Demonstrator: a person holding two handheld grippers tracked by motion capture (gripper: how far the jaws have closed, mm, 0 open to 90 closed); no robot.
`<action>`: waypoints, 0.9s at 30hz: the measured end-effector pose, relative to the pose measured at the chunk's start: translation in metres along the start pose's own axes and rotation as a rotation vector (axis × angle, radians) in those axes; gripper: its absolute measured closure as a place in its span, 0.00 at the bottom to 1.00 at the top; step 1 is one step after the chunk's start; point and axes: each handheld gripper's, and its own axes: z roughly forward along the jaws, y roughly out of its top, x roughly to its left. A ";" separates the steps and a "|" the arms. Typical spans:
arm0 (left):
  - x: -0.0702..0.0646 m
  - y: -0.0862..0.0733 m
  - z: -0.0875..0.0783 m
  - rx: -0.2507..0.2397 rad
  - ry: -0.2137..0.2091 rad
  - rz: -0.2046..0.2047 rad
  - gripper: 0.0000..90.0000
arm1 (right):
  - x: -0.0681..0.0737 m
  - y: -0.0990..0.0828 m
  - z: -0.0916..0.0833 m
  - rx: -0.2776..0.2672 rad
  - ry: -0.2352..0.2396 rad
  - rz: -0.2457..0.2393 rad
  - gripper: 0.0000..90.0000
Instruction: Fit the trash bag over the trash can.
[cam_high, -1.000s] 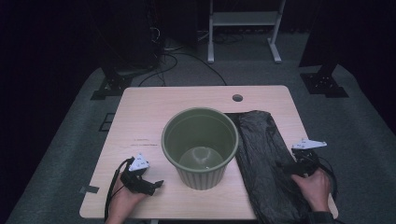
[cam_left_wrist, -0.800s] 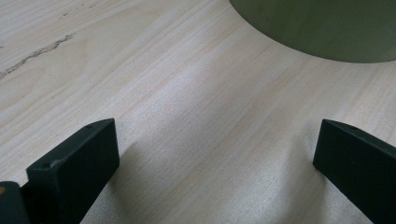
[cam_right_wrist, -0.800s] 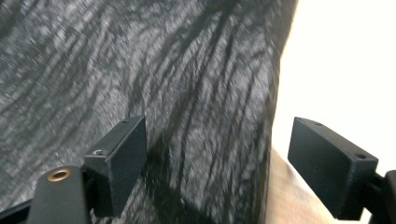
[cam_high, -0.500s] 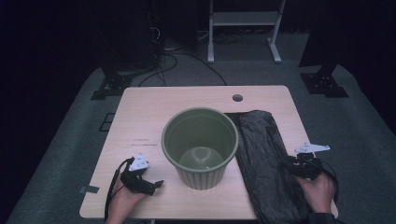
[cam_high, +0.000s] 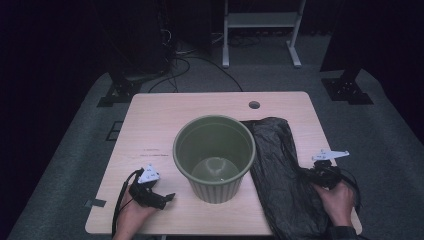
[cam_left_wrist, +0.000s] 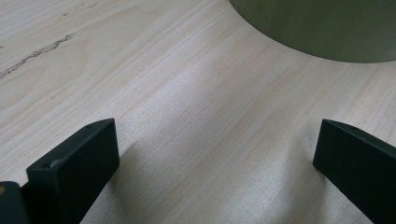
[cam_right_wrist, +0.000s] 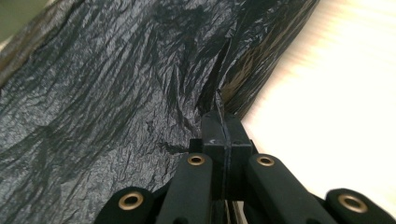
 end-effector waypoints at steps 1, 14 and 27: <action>0.000 0.000 0.000 0.000 0.000 0.000 0.00 | 0.001 0.002 0.001 -0.002 0.003 -0.003 1.00; 0.000 0.000 0.000 0.000 0.000 0.000 0.00 | 0.016 0.027 0.020 0.006 0.038 -0.026 0.99; 0.000 0.000 0.000 0.000 0.000 0.000 0.00 | 0.027 0.035 0.037 0.020 0.061 -0.060 0.49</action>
